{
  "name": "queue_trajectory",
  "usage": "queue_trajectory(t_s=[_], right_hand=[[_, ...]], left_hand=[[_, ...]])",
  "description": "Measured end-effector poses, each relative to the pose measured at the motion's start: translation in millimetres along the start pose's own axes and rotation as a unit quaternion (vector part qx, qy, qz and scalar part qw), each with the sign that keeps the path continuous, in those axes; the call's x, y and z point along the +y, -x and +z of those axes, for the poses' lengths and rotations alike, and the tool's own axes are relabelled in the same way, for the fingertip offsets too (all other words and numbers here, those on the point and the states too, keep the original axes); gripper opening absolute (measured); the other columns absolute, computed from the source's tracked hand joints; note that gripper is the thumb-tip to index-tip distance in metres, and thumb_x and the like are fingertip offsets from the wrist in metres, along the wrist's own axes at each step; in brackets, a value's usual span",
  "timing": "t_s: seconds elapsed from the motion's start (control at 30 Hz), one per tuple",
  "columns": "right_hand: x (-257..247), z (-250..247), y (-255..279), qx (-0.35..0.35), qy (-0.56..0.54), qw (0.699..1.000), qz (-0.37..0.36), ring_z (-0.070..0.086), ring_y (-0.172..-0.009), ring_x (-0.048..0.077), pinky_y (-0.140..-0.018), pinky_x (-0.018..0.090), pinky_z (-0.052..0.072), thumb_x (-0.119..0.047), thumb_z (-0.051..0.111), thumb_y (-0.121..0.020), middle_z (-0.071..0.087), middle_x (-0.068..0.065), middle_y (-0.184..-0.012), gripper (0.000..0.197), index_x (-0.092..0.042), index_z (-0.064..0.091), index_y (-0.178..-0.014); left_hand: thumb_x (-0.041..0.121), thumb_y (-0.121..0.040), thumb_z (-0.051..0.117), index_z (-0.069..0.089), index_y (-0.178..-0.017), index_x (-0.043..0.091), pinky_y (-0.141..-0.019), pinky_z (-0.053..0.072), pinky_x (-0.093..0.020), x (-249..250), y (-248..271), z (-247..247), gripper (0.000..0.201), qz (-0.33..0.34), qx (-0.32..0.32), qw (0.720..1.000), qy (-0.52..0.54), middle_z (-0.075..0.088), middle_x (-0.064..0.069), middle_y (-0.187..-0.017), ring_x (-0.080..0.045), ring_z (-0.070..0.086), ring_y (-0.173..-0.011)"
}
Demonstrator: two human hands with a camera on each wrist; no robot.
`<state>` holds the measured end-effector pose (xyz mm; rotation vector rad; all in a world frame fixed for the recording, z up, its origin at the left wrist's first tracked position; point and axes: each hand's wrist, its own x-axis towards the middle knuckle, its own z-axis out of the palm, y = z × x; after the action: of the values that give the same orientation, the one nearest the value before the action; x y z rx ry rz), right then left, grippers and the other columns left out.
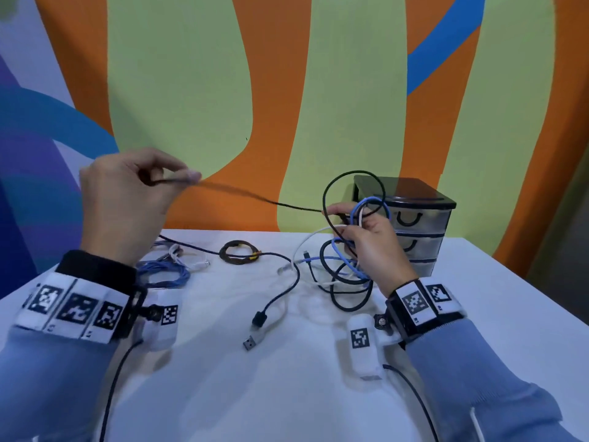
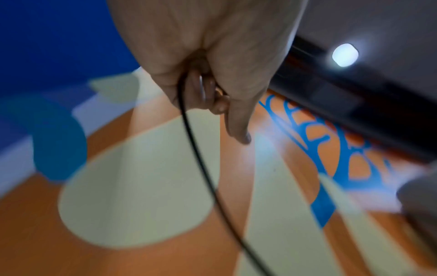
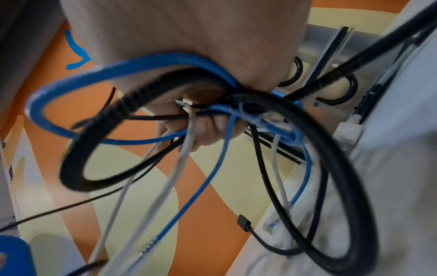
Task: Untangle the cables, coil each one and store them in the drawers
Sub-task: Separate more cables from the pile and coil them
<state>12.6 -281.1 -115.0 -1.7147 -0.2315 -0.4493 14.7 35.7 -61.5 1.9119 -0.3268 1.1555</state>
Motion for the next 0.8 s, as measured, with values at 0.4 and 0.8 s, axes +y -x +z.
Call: queue_trajectory(t_s=[0.4,0.8], right_hand=[[6.2,-2.9,-3.6,0.049,0.035,0.998,0.024,0.046,-0.063,0.018,-0.052,0.015,0.04,0.006,0.047,-0.098,0.049,0.008,-0.075,0.042,-0.024,0.077,-0.098],[13.9,-7.3,-7.8,0.021,0.08,0.994,0.075,0.034,-0.056,0.021,-0.056,0.03,0.032,0.003,0.047,-0.095,0.037,0.006,-0.065,0.04,-0.028,0.071,-0.105]], left_hand=[[0.091,-0.083,0.054,0.066,-0.068,0.006,-0.059,0.035,-0.037,15.9,-0.3,-4.7,0.087,-0.163,-0.014,0.986,-0.027,0.05,0.001,-0.051,-0.03,0.046,-0.056],[0.014,-0.094,0.076,0.078,-0.102,0.02,-0.071,0.048,-0.042,10.4,5.8,12.1,0.01,0.0,-0.055,0.995,0.087,0.066,-0.013,-0.083,-0.029,0.058,-0.073]])
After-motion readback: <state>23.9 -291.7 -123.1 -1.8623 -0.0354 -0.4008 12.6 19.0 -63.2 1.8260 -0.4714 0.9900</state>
